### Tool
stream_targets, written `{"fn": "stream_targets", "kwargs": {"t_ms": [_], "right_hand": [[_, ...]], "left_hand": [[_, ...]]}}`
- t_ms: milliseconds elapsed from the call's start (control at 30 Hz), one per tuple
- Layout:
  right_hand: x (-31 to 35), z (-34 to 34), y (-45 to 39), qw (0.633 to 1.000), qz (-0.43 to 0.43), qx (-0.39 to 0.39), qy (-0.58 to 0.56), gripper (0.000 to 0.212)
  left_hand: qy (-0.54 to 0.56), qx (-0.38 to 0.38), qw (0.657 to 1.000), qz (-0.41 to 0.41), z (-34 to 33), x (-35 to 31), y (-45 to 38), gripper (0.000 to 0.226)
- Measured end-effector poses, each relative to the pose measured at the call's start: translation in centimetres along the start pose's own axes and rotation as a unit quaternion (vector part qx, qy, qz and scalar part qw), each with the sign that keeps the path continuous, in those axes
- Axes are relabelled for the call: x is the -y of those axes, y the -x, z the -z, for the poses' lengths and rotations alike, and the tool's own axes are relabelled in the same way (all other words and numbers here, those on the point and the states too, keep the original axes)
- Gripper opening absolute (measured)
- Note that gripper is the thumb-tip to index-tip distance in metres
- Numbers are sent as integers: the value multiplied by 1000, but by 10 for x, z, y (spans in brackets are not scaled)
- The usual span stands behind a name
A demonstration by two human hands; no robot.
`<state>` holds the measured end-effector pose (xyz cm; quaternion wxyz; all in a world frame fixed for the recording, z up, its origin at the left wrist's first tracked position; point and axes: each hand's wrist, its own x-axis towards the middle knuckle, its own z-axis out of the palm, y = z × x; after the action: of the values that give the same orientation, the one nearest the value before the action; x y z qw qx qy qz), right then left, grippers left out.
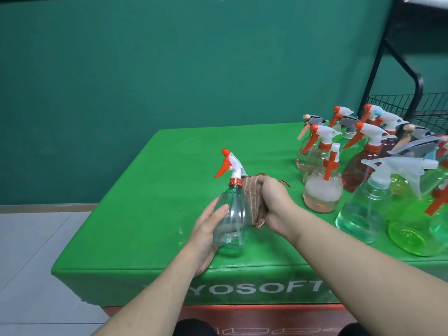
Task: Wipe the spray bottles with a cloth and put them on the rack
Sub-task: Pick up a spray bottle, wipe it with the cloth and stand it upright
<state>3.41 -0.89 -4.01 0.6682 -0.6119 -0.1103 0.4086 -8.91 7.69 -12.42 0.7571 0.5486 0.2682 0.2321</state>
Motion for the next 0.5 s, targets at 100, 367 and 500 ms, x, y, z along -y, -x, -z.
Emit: {"fn": "stream_targets", "kwargs": {"t_ms": [100,367,500], "right_hand": [[6,-8,2,1000,9,7,7,12],[-12,-7,5,990,53,-42,122,44],[-12,-6,19,974,105,-91,178,45]], "left_hand": [[-1,1,1000,0,0,1,-2,94],[27,-6,1000,-9,-2,-1,1,87],[29,-10,1000,1,-3,-2,1,71]]}}
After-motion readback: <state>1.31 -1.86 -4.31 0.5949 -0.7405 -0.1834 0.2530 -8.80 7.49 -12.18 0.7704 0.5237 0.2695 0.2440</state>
